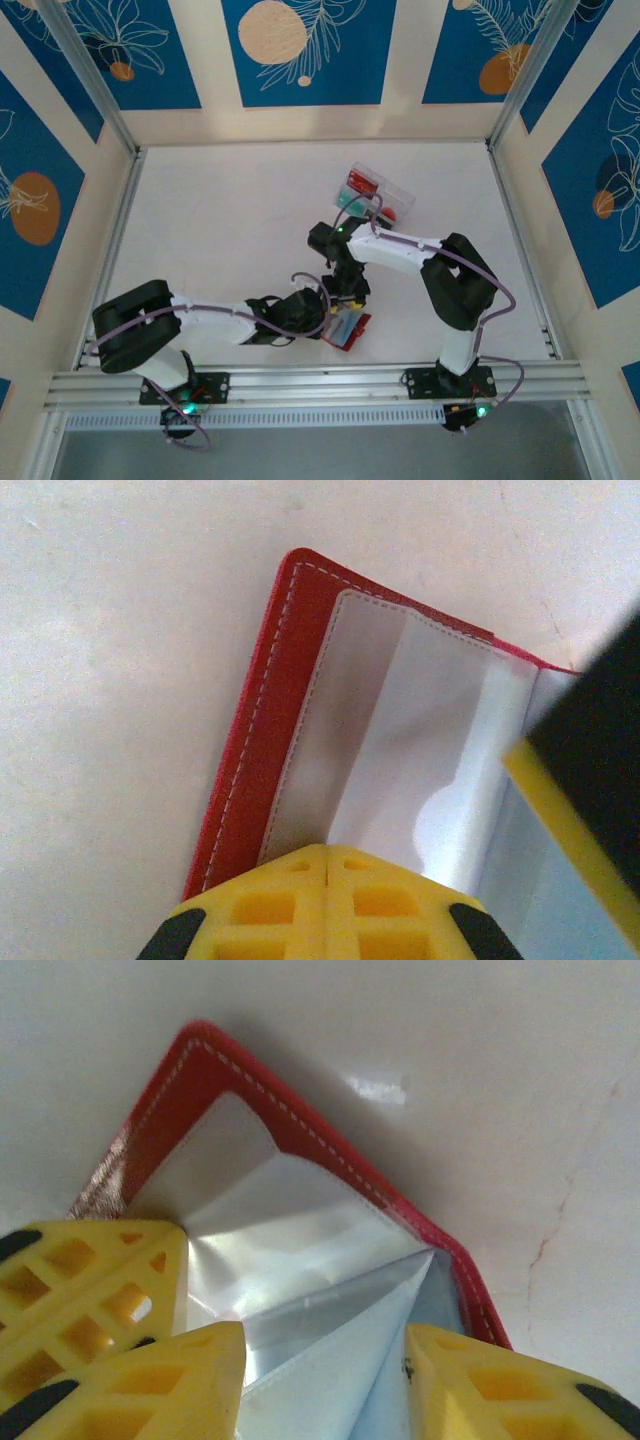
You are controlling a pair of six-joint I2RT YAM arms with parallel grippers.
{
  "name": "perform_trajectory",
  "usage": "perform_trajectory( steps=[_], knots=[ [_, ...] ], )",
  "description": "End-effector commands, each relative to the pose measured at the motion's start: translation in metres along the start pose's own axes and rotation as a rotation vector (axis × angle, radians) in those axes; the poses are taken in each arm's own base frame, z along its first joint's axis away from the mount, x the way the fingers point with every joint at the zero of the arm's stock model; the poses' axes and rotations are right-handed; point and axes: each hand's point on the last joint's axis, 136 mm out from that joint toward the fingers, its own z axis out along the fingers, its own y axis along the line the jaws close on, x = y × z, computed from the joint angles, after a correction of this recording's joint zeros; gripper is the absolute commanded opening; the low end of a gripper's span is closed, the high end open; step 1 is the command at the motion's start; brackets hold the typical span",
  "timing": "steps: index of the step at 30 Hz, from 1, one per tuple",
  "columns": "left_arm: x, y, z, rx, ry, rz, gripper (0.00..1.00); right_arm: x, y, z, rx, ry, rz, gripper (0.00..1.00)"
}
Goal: Put the credit cards into the card holder
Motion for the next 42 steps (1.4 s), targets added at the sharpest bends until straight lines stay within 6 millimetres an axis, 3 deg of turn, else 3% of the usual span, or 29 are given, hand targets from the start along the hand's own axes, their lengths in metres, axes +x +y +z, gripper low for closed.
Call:
perform_trajectory(
  steps=[1,8,12,20,24,27,32,39,42],
  knots=[
    [0.011,0.053,-0.004,-0.214,0.014,-0.036,0.0,0.027,-0.005,-0.003,-0.01,0.071,-0.006,0.44],
    [0.005,0.069,-0.015,-0.285,-0.013,-0.088,0.0,0.038,-0.029,0.004,0.007,0.062,0.082,0.4],
    [0.0,0.07,-0.016,-0.289,-0.017,-0.099,0.0,0.034,-0.029,0.014,-0.033,0.065,0.118,0.38],
    [-0.003,0.076,-0.02,-0.301,-0.02,-0.118,0.0,-0.003,-0.023,0.023,-0.062,-0.006,0.182,0.34],
    [-0.005,0.092,-0.035,-0.371,-0.056,-0.147,0.0,-0.025,-0.026,0.02,-0.072,-0.058,0.2,0.33],
    [-0.006,0.099,-0.045,-0.393,-0.075,-0.149,0.0,-0.046,-0.015,0.02,-0.096,-0.077,0.175,0.33],
    [-0.021,0.085,-0.056,-0.364,-0.096,-0.094,0.0,-0.065,0.005,0.021,-0.105,-0.088,0.147,0.31],
    [-0.05,0.069,-0.093,-0.358,-0.104,-0.086,0.0,-0.06,0.001,0.024,-0.084,-0.071,0.166,0.31],
    [-0.062,0.053,-0.101,-0.311,-0.085,-0.077,0.0,-0.059,0.0,0.021,-0.087,-0.078,0.165,0.31]
  ],
)
